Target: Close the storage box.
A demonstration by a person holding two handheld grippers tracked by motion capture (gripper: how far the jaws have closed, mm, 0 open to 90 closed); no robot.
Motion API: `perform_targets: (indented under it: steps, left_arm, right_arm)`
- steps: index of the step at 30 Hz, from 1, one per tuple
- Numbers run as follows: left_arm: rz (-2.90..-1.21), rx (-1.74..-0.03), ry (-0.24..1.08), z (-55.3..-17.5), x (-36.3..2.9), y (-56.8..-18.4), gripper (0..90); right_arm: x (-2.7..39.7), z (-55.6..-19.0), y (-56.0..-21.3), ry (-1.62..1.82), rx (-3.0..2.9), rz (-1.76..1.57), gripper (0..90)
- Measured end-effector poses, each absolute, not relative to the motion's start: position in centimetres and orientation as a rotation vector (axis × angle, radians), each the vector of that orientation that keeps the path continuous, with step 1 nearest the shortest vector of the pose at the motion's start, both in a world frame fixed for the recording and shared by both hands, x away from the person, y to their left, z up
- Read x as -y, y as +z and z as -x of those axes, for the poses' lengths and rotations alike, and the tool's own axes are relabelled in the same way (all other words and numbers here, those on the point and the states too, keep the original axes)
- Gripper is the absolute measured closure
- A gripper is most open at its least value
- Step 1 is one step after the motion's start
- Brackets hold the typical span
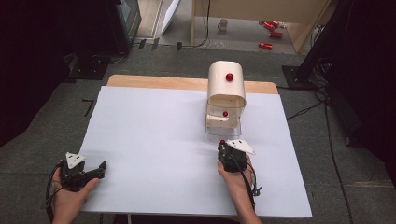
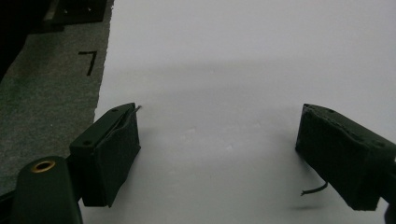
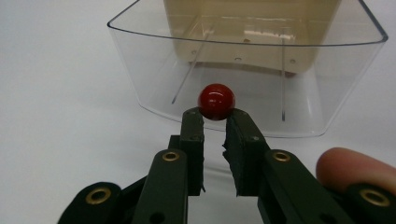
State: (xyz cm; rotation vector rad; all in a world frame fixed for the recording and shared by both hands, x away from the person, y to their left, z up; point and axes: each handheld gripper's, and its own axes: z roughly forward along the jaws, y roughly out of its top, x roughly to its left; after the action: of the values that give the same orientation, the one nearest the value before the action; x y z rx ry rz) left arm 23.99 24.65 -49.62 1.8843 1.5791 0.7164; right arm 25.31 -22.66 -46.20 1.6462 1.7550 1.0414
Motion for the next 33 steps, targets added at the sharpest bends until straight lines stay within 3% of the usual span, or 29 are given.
perform_targets:
  steps: [33]
  left_arm:
    - [-1.885, -1.578, 0.715, -24.0, -24.7, -49.6, 13.7]
  right_arm:
    - [22.9, -29.3, -46.0, 1.025, -1.743, -1.661, 78.3]
